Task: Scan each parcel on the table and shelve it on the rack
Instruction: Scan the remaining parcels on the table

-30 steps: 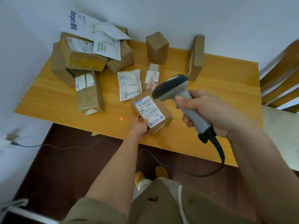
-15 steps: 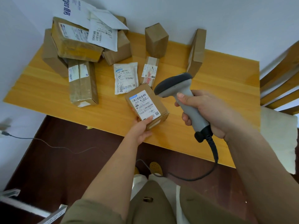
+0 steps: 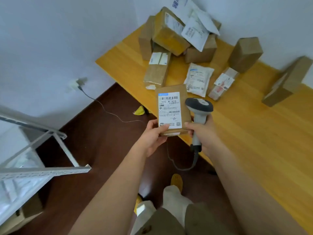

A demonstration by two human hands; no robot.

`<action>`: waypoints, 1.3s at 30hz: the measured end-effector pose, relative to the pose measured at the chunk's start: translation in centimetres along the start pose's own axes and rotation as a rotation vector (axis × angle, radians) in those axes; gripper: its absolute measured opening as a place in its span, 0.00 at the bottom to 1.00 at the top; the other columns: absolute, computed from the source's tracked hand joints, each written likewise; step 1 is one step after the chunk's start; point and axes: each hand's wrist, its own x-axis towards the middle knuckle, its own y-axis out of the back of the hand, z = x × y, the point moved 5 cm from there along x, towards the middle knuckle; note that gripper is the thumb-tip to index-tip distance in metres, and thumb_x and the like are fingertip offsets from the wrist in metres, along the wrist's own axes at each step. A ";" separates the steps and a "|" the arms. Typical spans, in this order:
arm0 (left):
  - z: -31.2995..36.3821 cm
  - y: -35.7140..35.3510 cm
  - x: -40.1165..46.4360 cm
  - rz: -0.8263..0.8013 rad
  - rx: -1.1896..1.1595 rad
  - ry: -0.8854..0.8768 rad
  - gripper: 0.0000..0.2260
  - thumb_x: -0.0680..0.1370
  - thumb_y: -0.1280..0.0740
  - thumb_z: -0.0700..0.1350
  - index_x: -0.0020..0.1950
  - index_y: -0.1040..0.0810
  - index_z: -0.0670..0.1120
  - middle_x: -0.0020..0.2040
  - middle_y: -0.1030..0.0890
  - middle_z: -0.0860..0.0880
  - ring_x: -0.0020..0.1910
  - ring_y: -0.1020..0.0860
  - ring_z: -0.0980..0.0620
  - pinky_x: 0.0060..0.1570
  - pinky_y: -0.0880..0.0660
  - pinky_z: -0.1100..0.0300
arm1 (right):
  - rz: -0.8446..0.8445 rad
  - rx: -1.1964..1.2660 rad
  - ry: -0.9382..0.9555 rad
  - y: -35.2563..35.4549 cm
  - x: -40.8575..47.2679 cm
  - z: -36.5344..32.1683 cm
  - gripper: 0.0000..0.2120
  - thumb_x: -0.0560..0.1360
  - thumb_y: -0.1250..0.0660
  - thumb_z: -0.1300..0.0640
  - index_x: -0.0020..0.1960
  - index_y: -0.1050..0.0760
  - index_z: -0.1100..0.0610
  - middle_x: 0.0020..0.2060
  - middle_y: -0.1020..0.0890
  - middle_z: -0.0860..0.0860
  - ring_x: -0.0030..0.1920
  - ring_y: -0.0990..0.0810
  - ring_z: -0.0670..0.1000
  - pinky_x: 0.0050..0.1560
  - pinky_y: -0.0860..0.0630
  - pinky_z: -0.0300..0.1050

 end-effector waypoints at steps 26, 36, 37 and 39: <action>-10.1 59.0 -56.8 0.635 -0.892 -0.823 0.18 0.71 0.25 0.48 0.59 0.23 0.47 0.53 0.18 0.42 0.56 0.20 0.40 0.63 0.26 0.42 | -0.988 -0.310 0.207 -55.8 -49.7 18.5 0.09 0.76 0.32 0.64 0.54 0.22 0.54 0.47 0.14 0.54 0.28 0.30 0.49 0.35 0.29 0.44; -16.3 74.1 -69.3 0.883 -1.086 -0.963 0.19 0.70 0.25 0.50 0.60 0.20 0.49 0.60 0.20 0.42 0.60 0.21 0.39 0.64 0.26 0.44 | -1.332 -0.421 0.236 -72.9 -64.3 26.2 0.09 0.75 0.34 0.66 0.53 0.24 0.55 0.46 0.13 0.48 0.27 0.30 0.48 0.32 0.29 0.41; -16.4 75.9 -70.7 0.918 -1.104 -0.972 0.17 0.70 0.26 0.50 0.58 0.20 0.49 0.58 0.21 0.42 0.58 0.21 0.40 0.65 0.27 0.44 | -1.364 -0.425 0.237 -75.0 -65.6 26.8 0.09 0.75 0.34 0.66 0.53 0.24 0.55 0.47 0.13 0.49 0.27 0.30 0.48 0.31 0.29 0.41; -16.5 79.8 -73.5 0.989 -1.159 -1.002 0.17 0.72 0.28 0.50 0.59 0.21 0.48 0.58 0.22 0.42 0.57 0.22 0.40 0.66 0.29 0.43 | -1.424 -0.426 0.240 -79.2 -68.2 27.9 0.09 0.75 0.34 0.66 0.52 0.24 0.55 0.48 0.14 0.52 0.27 0.30 0.48 0.29 0.29 0.39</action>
